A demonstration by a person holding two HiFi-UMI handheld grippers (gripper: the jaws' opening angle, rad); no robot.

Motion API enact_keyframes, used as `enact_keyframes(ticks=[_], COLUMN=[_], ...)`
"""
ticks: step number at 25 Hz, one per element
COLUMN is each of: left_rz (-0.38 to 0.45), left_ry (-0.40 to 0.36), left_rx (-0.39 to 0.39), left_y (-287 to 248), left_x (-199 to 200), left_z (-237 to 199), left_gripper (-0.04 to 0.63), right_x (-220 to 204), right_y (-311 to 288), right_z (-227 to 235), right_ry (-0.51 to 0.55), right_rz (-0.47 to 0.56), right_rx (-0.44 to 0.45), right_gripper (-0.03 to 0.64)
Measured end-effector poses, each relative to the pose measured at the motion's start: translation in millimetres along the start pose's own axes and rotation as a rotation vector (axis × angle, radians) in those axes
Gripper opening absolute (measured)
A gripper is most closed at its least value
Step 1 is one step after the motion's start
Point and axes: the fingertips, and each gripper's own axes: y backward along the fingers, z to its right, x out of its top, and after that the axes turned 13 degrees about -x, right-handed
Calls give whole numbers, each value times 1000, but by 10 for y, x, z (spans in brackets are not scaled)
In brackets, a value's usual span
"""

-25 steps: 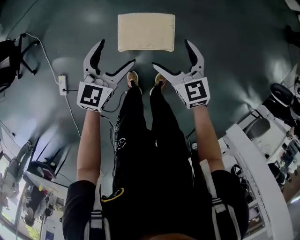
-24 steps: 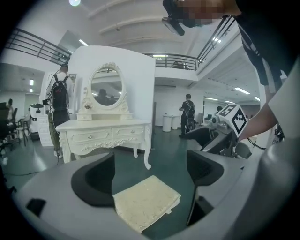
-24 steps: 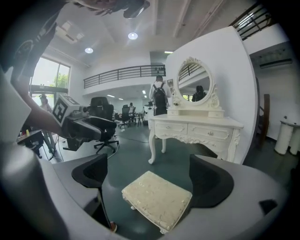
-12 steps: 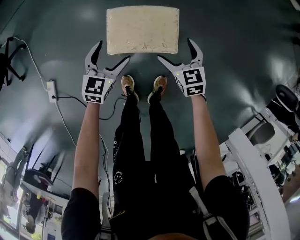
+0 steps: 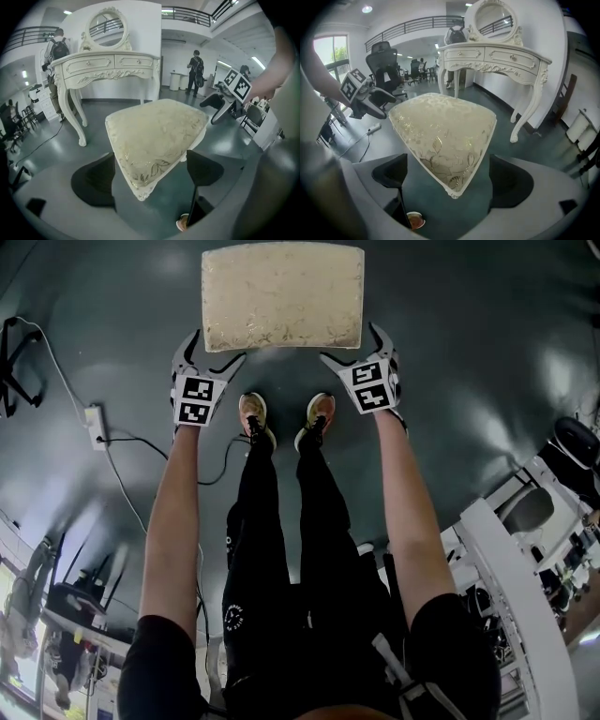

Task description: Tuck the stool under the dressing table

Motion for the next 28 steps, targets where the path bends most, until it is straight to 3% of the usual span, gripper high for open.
enact_keyframes(ticks=[8, 11, 28], left_rz=[-90, -78, -89], left_ry=[64, 70, 106], left_rx=[-41, -19, -24], left_y=[-247, -322, -450], left_x=[-316, -300, -174], left_z=[-79, -169, -285], left_gripper=[474, 474, 480], right_x=[-142, -119, -27], right_y=[-251, -333, -482], right_z=[-38, -36, 67], right_ry=[82, 78, 54], right_rz=[-72, -76, -52], right_rx=[13, 0, 6], right_gripper=[557, 534, 551])
